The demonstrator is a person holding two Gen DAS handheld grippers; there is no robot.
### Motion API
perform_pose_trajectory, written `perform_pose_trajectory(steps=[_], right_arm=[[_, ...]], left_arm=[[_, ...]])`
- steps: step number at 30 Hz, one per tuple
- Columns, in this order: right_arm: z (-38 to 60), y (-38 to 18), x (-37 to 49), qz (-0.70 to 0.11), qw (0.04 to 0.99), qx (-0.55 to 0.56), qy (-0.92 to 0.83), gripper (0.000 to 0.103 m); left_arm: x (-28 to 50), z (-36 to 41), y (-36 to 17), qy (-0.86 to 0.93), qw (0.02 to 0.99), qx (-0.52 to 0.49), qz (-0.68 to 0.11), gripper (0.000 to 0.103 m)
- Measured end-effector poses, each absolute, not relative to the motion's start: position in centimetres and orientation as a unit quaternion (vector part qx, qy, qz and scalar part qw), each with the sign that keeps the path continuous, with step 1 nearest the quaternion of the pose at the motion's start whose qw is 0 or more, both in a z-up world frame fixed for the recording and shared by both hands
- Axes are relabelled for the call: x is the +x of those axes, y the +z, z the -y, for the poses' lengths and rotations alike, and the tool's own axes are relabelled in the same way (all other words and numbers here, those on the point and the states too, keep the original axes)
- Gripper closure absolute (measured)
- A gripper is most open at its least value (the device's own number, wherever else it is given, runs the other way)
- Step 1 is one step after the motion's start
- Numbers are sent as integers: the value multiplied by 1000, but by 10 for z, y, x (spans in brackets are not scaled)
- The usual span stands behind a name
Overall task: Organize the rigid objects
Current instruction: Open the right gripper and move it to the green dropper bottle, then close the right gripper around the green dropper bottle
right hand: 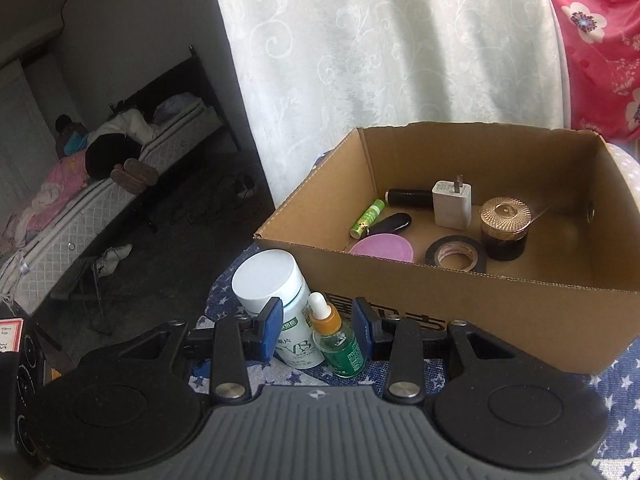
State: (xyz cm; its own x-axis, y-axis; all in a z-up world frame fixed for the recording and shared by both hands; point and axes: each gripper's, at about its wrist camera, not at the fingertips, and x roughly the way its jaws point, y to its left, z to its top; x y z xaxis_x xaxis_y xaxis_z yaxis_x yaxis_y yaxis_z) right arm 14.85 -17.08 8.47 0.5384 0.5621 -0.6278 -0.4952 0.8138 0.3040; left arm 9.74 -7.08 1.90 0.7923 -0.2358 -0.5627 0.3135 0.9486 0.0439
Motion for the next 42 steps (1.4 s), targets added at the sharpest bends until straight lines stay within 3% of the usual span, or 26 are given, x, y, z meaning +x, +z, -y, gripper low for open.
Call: perform_pose_trajectory(steps=[13,14,19,24,30,33,42], right_arm=[[149,65,166,-377,877,-10,297,66],[149,64,168,-378,876,-9,298,76],[152,65,168,-377,873,-2,308,85],[154,67,161,-375,875,-8,307,86],[163,68,158,-378,877,0,297,88],[171,71,156,-380,875,14,299,92],[176,71,153,-385,878,4,283,92]], left_arm=[[113,81,-4,-117,947,67,-291,53],[115,82,-5,-115,948,67,-290,53],[122,86,-10,-105,946,64,-300,53],[126,92,-9,-92,947,65,-300,53],[127,96,-6,-73,949,71,-298,72],[126,95,-3,-84,947,63,-304,72],[120,107,-3,-94,944,77,-307,72]])
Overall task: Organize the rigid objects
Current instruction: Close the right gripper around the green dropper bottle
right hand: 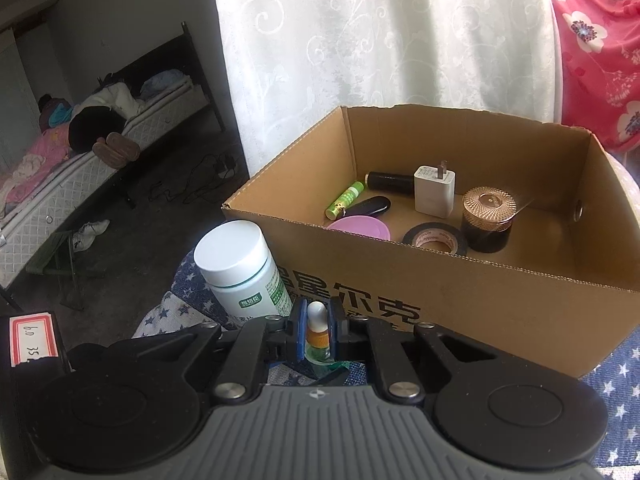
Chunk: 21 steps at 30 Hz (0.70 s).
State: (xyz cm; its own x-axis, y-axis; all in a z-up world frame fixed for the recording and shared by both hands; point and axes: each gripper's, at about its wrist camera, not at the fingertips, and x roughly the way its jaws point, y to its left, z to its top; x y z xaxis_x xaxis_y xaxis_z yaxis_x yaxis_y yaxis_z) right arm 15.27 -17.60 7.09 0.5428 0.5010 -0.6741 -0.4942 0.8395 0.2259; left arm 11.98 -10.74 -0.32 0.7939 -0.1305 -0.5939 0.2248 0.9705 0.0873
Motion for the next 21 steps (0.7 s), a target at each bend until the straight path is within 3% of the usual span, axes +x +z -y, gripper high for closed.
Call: perform_pose_trajectory(steps=[13,21], right_arm=[[168,71,159,-395,881,-3,259,90],[165,72,160,-408,876,-1,257,80]], left_arm=[[124,106,-10,-103,941,75,-312,71],[125,100,-13,-107,940,56,-319,72]])
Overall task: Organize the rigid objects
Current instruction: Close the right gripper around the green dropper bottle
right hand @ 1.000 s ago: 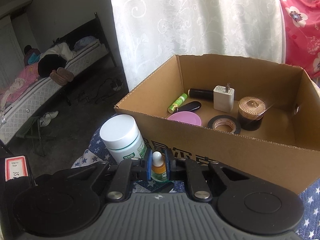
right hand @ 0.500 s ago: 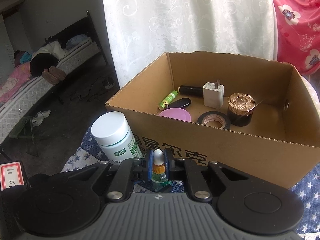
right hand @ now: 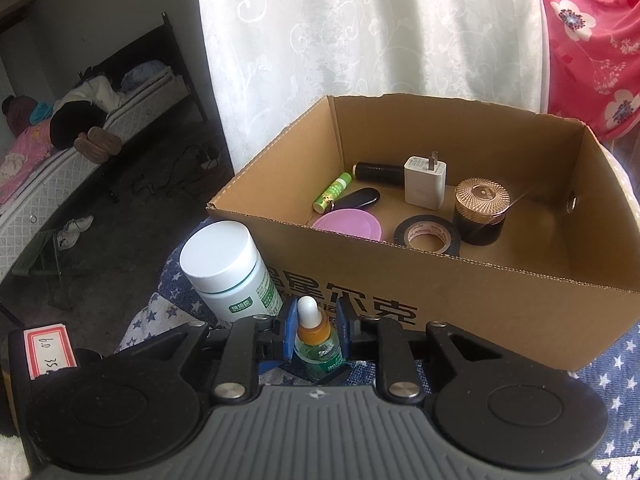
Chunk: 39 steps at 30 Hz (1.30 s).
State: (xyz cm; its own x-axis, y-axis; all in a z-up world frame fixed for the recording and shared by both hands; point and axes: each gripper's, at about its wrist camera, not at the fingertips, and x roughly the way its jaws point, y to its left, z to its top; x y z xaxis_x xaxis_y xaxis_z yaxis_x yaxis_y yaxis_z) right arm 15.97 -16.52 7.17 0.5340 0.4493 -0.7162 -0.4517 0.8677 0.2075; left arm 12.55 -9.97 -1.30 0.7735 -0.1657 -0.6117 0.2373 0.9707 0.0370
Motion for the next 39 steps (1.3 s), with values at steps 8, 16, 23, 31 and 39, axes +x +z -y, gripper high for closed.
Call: perform_pose_trajectory(steps=[8,16,23,31,39], right_arm=[[164,72,158,-417,873,-7,254,77],[167,71,161,-423,870,7,255,75],[168,72,157,-435,862,20,261,77],[172,68,154,-442,861,23,251,77],[179,63,153,-449,858,32,247,77]], left_arm=[[120,104,-14,-104,941,66,-314,72],[116,104,-14,-104,941,64,-315,72],[111,105,-9,-115,940,61,-317,72],[105,115,-12,-121,938,79,-315,72],[107,119,-16,-118,936,82,-320,70]])
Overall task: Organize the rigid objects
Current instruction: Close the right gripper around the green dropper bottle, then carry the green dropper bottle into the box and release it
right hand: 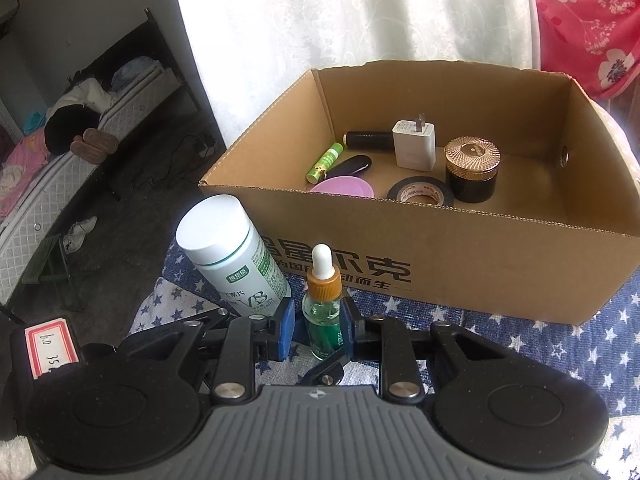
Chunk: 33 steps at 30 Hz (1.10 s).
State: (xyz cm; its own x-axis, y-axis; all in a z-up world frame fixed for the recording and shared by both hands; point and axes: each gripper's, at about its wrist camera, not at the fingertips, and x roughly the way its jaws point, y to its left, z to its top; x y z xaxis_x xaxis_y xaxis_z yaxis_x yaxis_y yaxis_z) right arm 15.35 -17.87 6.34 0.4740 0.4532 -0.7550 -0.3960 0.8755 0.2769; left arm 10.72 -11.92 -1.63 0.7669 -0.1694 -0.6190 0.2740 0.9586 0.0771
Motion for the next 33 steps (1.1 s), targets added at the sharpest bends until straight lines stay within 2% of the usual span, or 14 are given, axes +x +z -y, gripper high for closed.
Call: perform_pose_trajectory(steps=[12,13,16,20,24,32,33], right_arm=[[177,68,155,-440,861,36,252,73],[176,67,156,-441,861,35,251,70],[174,65,158,-441,863,30,245,53],[173,60,161,-442,863,28,244,53],[174,57,163,-447,861,32,241,58],[178,56,163,-446,865,32,228,82],[179,56,163,-446,865,33,227,82]], left_arm=[[104,127,-24,-119,935,84,-323,71],[103,127,-24,-119,935,84,-322,71],[101,130,-24,-118,936,87,-319,71],[98,133,-25,-119,937,89,-318,71],[95,136,-26,-119,937,90,-316,72],[89,143,-25,-118,937,90,-315,72],[88,144,-26,-118,937,91,-315,72]])
